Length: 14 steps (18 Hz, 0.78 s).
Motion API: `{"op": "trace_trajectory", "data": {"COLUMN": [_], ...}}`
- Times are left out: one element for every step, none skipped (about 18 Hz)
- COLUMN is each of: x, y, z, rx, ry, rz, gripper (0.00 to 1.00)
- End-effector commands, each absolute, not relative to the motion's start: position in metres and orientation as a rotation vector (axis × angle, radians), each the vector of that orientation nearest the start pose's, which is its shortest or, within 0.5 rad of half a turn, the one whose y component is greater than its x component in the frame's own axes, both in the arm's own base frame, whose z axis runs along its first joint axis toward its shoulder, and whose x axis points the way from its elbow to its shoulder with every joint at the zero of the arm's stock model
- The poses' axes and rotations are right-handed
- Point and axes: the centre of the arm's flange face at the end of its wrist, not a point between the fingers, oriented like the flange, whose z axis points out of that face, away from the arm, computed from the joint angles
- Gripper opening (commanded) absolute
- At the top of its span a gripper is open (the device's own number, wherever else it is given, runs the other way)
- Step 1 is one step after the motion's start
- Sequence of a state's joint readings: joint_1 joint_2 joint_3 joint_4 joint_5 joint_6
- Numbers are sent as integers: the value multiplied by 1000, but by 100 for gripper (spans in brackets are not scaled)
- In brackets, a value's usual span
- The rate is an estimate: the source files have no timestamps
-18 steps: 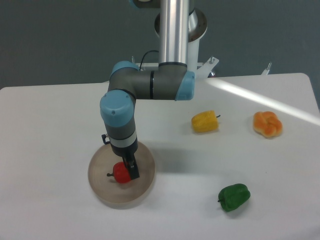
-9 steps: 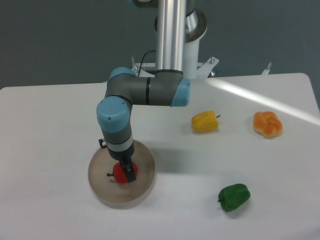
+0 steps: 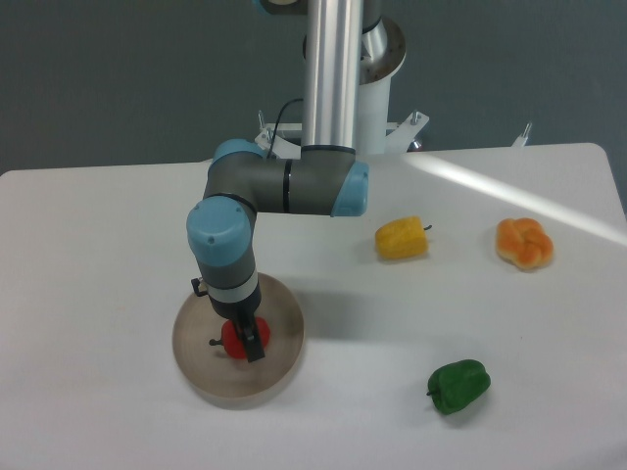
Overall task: Pick up the red pepper from the plate
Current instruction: 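Close the gripper on the red pepper, then lift the red pepper up off the plate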
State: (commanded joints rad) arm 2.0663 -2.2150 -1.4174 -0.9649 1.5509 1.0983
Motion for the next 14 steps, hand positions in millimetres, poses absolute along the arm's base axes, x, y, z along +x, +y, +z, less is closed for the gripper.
{"op": "trace_trajectory", "data": {"x": [-217, -218, -217, -217, -218, -217, -217, -217, -217, -218, -217, -218, -217, -218], "y": [691, 692, 693, 692, 692, 692, 693, 693, 693, 693, 693, 692, 693, 693], "z": [230, 227, 228, 228, 228, 228, 228, 228, 228, 228, 228, 229, 231, 232], "rx": [-2906, -2908, -2904, -2906, -2907, -2905, -2905, -2905, -2905, -2905, -2904, -2904, -2899, -2896], "ry": [910, 911, 912, 913, 910, 912, 913, 913, 915, 913, 917, 914, 923, 924], "rz": [104, 101, 102, 102, 102, 101, 101, 101, 101, 101, 101, 103, 106, 110], "gripper": [100, 100, 100, 100, 100, 100, 92, 87, 81, 77, 73, 71, 70, 70]}}
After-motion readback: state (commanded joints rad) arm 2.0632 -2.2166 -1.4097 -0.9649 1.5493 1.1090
